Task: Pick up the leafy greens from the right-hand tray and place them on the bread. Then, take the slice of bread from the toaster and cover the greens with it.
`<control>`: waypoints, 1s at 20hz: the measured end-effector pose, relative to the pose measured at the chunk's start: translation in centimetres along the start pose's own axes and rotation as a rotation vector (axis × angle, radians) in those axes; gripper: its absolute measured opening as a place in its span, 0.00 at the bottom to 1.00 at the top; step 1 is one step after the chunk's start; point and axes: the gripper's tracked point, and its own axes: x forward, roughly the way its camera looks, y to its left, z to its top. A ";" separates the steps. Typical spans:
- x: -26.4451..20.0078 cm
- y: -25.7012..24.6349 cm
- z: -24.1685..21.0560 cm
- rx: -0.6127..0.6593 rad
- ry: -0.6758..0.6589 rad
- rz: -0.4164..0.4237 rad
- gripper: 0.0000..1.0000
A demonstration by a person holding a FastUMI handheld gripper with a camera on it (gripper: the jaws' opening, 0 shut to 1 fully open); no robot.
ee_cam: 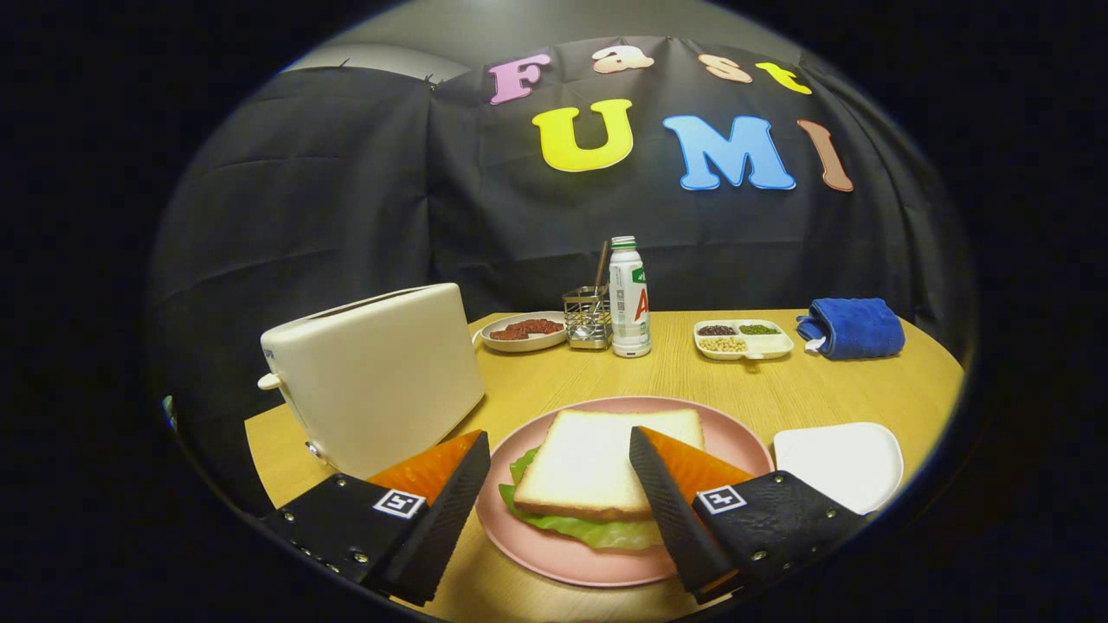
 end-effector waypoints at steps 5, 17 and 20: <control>-0.3 0.4 0.2 -0.022 -0.015 0.004 0.98; -0.7 0.8 0.5 -0.062 -0.057 0.010 0.98; -0.8 -0.4 1.1 -0.056 -0.062 -0.009 0.98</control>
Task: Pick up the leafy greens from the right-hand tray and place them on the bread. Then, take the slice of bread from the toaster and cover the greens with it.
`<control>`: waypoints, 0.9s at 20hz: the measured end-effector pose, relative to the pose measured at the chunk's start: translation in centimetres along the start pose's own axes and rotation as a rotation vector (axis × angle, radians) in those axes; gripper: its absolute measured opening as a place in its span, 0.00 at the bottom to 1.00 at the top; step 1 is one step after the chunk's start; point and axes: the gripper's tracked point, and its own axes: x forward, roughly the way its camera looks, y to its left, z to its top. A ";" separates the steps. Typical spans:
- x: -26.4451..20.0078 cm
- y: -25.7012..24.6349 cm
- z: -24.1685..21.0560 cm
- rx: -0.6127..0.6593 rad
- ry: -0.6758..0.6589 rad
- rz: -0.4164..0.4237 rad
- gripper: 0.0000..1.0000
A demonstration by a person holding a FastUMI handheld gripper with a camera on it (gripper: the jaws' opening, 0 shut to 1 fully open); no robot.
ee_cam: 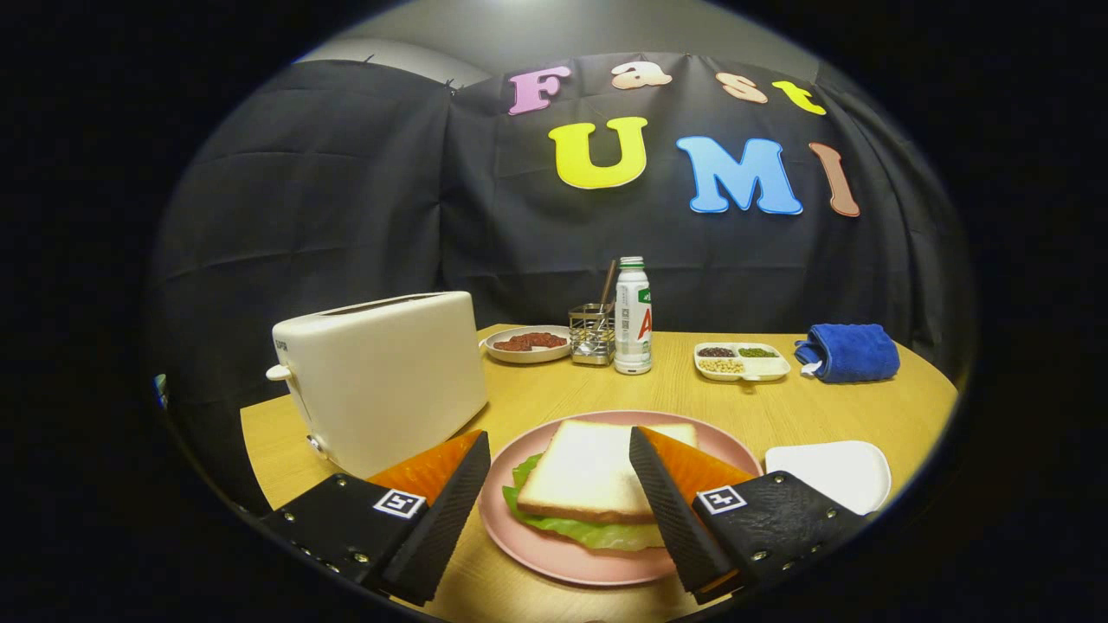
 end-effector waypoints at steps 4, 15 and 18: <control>-0.9 -2.2 2.4 0.016 -0.048 -0.018 0.98; -5.8 -15.9 8.9 -0.050 -0.125 -0.138 0.98; -8.3 -20.6 10.3 -0.072 -0.133 -0.190 0.98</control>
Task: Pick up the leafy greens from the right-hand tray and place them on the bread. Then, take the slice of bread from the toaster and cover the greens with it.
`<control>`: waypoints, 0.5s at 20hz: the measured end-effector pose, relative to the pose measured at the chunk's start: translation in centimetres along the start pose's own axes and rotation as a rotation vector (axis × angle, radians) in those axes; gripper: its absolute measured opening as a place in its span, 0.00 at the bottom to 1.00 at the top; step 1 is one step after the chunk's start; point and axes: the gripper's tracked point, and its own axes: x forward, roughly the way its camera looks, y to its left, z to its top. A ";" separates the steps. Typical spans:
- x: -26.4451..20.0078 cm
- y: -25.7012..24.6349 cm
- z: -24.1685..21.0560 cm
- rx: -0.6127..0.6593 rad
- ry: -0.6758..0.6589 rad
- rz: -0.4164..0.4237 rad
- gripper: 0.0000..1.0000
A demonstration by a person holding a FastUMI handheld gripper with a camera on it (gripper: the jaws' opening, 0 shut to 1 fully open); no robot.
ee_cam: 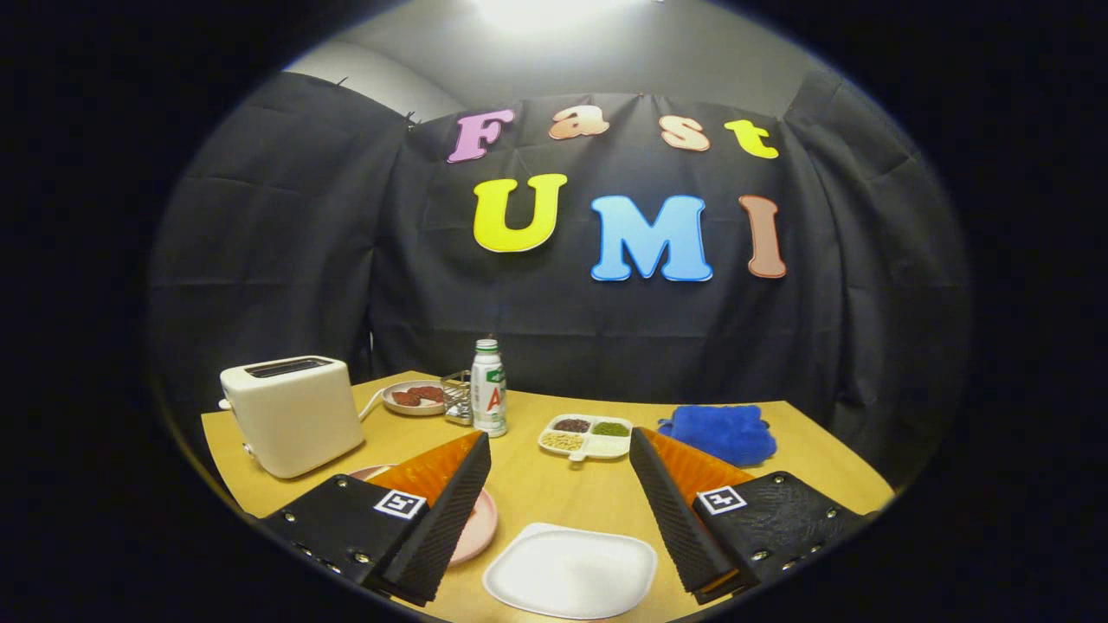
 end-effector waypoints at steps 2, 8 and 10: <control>-0.8 -3.4 0.6 0.010 0.000 -0.025 0.98; -4.3 -14.8 1.8 0.042 -0.016 -0.129 0.98; -5.6 -18.8 1.9 0.017 -0.031 -0.182 0.98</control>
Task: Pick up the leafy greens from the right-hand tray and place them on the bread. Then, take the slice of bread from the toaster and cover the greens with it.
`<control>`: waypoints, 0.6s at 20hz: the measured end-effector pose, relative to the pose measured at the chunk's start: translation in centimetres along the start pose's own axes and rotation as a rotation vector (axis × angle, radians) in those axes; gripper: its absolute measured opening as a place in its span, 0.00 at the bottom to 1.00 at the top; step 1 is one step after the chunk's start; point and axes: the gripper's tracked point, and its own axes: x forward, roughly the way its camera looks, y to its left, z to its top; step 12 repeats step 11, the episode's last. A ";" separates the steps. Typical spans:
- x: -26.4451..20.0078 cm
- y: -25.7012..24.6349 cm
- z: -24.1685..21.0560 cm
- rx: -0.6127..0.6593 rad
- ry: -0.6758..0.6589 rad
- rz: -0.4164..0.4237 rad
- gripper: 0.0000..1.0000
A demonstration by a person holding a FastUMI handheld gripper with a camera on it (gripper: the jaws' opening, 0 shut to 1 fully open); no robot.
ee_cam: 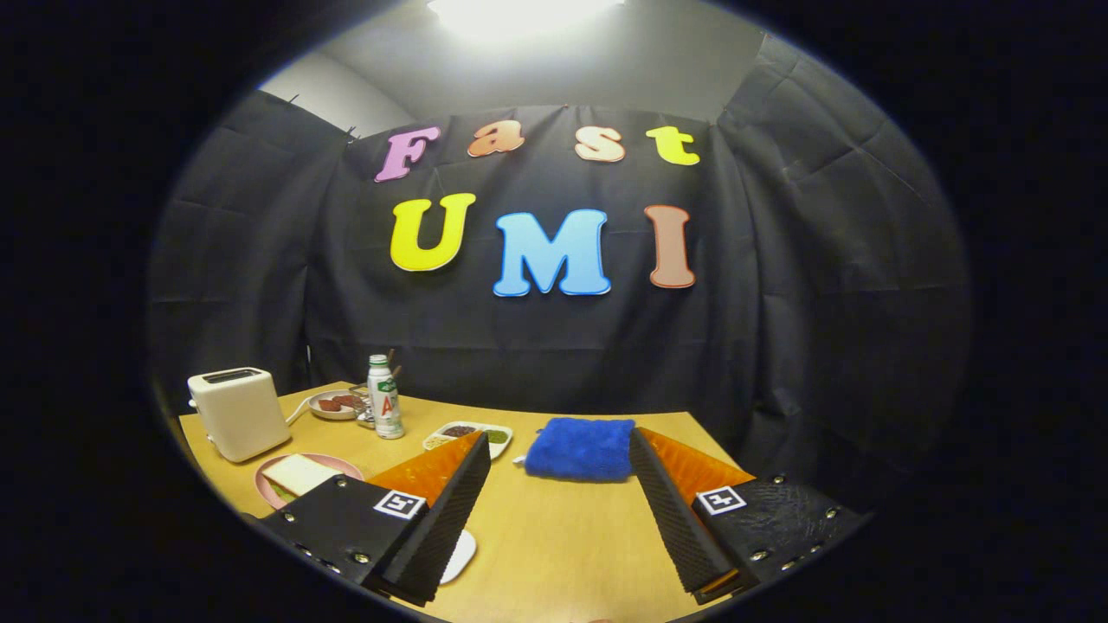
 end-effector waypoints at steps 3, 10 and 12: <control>-0.9 -5.5 -0.3 -0.065 -0.027 -0.059 0.98; -0.1 -15.7 -2.7 -0.133 -0.096 -0.076 0.98; 0.2 -16.8 -3.1 -0.138 -0.105 -0.079 0.98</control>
